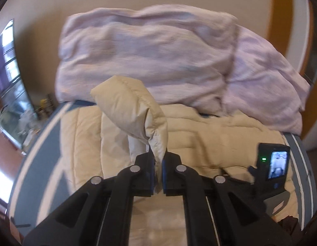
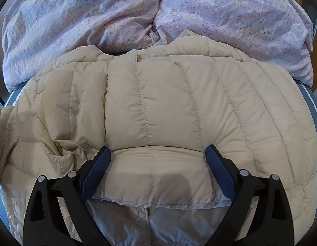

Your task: Fold large clothes

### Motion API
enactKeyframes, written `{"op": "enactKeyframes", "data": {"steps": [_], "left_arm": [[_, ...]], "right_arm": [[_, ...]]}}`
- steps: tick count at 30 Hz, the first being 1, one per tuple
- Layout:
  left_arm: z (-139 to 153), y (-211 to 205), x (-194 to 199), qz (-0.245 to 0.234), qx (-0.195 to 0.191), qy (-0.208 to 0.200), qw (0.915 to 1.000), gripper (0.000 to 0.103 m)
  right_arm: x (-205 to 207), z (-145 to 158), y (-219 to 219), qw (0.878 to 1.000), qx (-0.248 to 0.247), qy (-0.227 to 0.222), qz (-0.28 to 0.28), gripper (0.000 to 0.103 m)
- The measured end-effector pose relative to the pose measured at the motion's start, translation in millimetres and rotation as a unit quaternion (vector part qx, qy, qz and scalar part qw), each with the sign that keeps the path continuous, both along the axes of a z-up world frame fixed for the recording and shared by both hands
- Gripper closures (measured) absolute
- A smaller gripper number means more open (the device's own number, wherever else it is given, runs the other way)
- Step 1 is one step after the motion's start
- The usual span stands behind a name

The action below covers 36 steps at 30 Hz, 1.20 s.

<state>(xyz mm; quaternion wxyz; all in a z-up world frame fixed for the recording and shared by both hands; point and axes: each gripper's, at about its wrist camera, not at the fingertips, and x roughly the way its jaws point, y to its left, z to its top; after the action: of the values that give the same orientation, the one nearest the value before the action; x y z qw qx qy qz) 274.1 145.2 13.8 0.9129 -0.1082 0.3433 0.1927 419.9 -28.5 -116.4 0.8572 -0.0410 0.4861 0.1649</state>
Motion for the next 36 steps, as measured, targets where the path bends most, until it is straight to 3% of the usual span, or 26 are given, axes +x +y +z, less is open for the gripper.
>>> {"op": "enactKeyframes", "data": {"steps": [8,22,24,25,26,28,29,36], "left_arm": [[-20,-59,40,-0.062,0.002,0.022,0.9979,0.097],[-57,-121,80,-0.126,-0.032,0.054,0.9900,0.096],[-64,-127,86,-0.135,-0.038,0.065,0.9879,0.093],[-67,-129,87,-0.138,-0.043,0.070,0.9870,0.084],[-68,-130,86,-0.142,-0.047,0.071,0.9862,0.069],[-66,-129,82,-0.139,-0.039,0.064,0.9874,0.051],[-63,-127,78,-0.135,-0.028,0.059,0.9887,0.047],[-50,-92,57,-0.090,0.019,0.057,0.9941,0.044]], "right_arm": [[-7,15,-21,0.999,0.031,0.000,0.012,0.008],[-9,25,-98,0.997,-0.027,-0.054,-0.044,0.008],[-9,24,-106,0.997,-0.027,-0.050,-0.050,0.008],[-9,23,-109,0.997,-0.026,-0.049,-0.052,0.008],[-9,23,-111,0.997,-0.026,-0.049,-0.054,0.008],[-11,24,-114,0.997,-0.024,-0.052,-0.055,0.009],[-11,24,-114,0.997,-0.023,-0.053,-0.055,0.011],[-15,36,-113,0.997,0.010,-0.053,-0.054,0.029]]}}
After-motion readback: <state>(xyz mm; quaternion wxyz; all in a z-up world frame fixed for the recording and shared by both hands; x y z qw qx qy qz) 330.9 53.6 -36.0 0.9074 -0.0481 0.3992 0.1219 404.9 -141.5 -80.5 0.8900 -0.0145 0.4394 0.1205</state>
